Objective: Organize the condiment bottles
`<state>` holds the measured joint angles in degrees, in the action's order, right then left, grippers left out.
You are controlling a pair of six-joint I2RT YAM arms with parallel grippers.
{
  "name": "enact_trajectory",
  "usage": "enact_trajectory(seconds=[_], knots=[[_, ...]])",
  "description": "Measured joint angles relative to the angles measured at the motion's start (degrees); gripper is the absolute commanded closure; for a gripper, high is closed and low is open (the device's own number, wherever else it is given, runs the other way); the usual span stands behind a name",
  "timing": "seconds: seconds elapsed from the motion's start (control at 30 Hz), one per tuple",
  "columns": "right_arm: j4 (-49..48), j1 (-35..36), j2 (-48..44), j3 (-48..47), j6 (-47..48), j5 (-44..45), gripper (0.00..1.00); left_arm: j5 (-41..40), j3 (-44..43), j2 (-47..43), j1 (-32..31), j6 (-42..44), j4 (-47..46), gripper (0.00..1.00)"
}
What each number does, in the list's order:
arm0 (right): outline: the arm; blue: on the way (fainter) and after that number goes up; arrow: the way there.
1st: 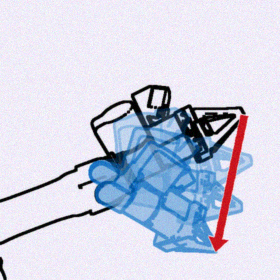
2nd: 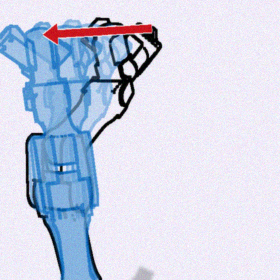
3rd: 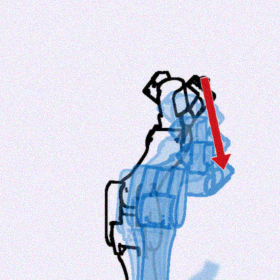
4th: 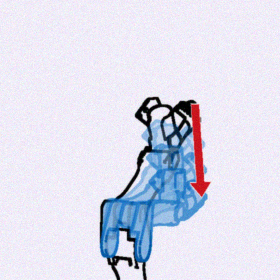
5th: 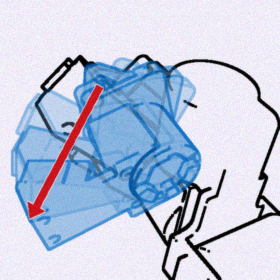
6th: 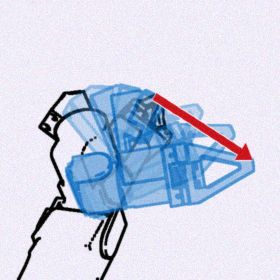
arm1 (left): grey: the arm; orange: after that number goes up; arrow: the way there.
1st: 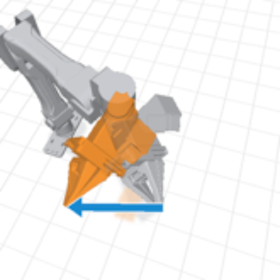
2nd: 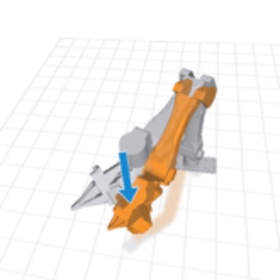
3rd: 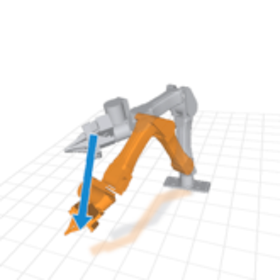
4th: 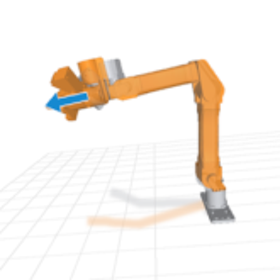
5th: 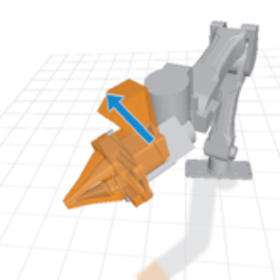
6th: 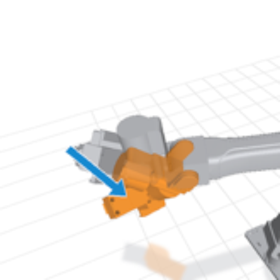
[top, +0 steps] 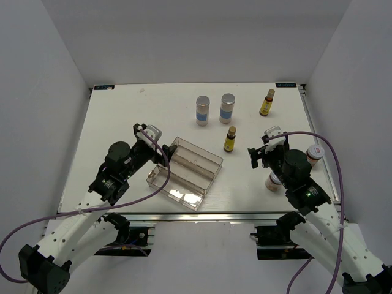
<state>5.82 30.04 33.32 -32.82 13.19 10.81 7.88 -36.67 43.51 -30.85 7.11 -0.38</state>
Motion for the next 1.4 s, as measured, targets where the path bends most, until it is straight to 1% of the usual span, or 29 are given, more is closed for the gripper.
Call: enact_trajectory(seconds=[0.27, 0.3, 0.33, 0.37, 0.4, 0.43, 0.47, 0.5, 0.53, 0.57, 0.6, 0.63, 0.67, 0.7, 0.87, 1.0, 1.1, 1.27, 1.4], knots=[[0.0, 0.0, 0.0, 0.0, -0.1, 0.0, 0.11, 0.1, 0.0, 0.0, 0.0, 0.0, 0.0, 0.02], [0.0, 0.0, -0.1, 0.0, -0.1, -0.1, 0.14, 0.2, 0.0, 0.1, 0.0, 0.0, 0.0, 0.03], [0.1, 0.0, -0.3, 0.0, -0.1, -0.3, 0.2, 0.4, 0.0, 0.2, 0.0, -0.1, -0.1, 0.08], [0.1, -0.1, -0.5, 0.0, 0.5, -0.6, 0.31, 0.6, 0.0, 0.3, 0.0, -0.4, -0.1, 0.14], [0.1, -0.2, -0.8, 0.0, 1.0, -1.0, 0.73, 0.8, 0.0, 0.4, 0.0, -0.8, -0.1, 0.24], [0.0, -0.4, -1.1, 0.1, 1.7, -1.4, 0.91, 1.0, 0.0, 0.5, 0.0, -1.2, -0.4, 0.55], [0.0, -0.5, -1.2, 0.2, 1.9, -1.6, 0.97, 1.2, 0.0, 0.7, 0.0, -2.0, -0.9, 0.67], [0.0, -0.5, -1.4, 0.3, 1.9, -1.7, 0.93, 1.4, 0.0, 1.1, 0.0, -2.4, -1.5, 0.74], [0.1, -0.6, -1.5, 0.4, 2.0, -1.9, 0.82, 1.7, -0.2, 1.7, 0.0, -3.0, -1.9, 0.75], [0.2, -0.7, -1.6, 0.5, 1.9, -2.0, 0.64, 1.8, -0.7, 2.9, 0.0, -3.5, -2.0, 0.64], [0.2, -0.7, -1.7, 0.5, 2.2, -2.3, 0.27, 1.8, -1.7, 4.5, 0.0, -3.9, -2.1, 0.5], [0.3, -0.7, -1.8, 0.5, 1.5, -2.4, 0.15, 1.7, -3.1, 6.7, 0.0, -4.2, -2.1, 0.32], [0.5, -0.7, -1.8, 0.5, 1.9, -2.5, 0.11, 1.6, -5.3, 9.5, 0.0, -5.0, -1.8, 0.16], [0.7, -0.7, -1.8, 0.5, 2.0, -2.8, 0.11, 1.4, -7.9, 12.6, 0.0, -5.7, -1.6, 0.02], [2.3, -0.7, -0.1, -0.1, 1.3, -3.9, 0.11, -3.4, -24.9, 33.3, 0.0, -10.5, 1.6, 0.02], [4.3, -0.7, 2.7, -1.7, 0.0, -4.4, 0.11, -8.7, -40.9, 50.2, 0.0, -13.3, 7.7, 0.02], [5.0, -0.7, 3.6, -1.9, -0.8, -4.7, 0.11, -11.1, -50.6, 60.7, 0.0, -14.5, 11.1, 0.02], [5.4, -0.7, 3.5, -2.0, -1.3, -4.7, 0.11, -12.8, -59.9, 71.8, -0.1, -15.1, 16.1, 0.02], [6.0, -0.7, 3.9, -2.2, -1.7, -4.7, 0.11, -14.1, -65.6, 77.3, -0.5, -15.0, 18.0, 0.02]])
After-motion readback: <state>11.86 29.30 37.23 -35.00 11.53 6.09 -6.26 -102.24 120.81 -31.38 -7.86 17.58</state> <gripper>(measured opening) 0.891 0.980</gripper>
